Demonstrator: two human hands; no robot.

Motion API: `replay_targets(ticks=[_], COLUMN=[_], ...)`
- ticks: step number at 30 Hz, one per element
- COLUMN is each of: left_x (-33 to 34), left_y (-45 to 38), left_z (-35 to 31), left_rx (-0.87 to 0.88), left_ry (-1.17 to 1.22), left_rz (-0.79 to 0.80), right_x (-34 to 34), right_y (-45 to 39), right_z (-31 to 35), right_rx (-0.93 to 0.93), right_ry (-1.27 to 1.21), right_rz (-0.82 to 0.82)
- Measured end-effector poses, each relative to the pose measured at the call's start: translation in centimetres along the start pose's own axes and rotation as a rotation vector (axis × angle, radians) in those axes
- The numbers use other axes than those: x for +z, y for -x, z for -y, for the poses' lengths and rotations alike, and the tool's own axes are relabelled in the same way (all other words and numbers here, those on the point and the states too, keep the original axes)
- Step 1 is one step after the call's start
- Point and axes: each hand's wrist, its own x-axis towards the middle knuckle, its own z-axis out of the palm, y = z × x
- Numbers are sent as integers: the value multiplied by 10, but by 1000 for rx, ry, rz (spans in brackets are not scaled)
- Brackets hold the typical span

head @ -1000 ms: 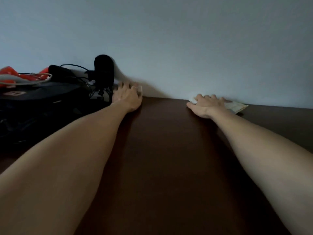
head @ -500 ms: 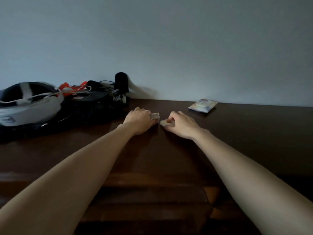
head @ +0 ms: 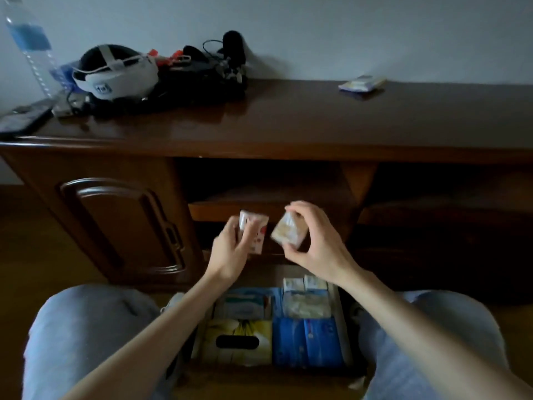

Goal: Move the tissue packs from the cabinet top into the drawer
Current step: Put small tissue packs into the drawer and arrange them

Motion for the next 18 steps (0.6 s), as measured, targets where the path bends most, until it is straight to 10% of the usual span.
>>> replay_targets(ticks=[7, 18], left_x=[31, 31], left_y=[52, 101], left_z=[109, 149], left_rx=[-996, -1174], left_ry=[234, 804], left_rz=[62, 273], right_x=[101, 150], right_y=[91, 151], right_z=[-13, -16], right_rx=[469, 623], right_ry=[-270, -396], right_rz=[369, 391])
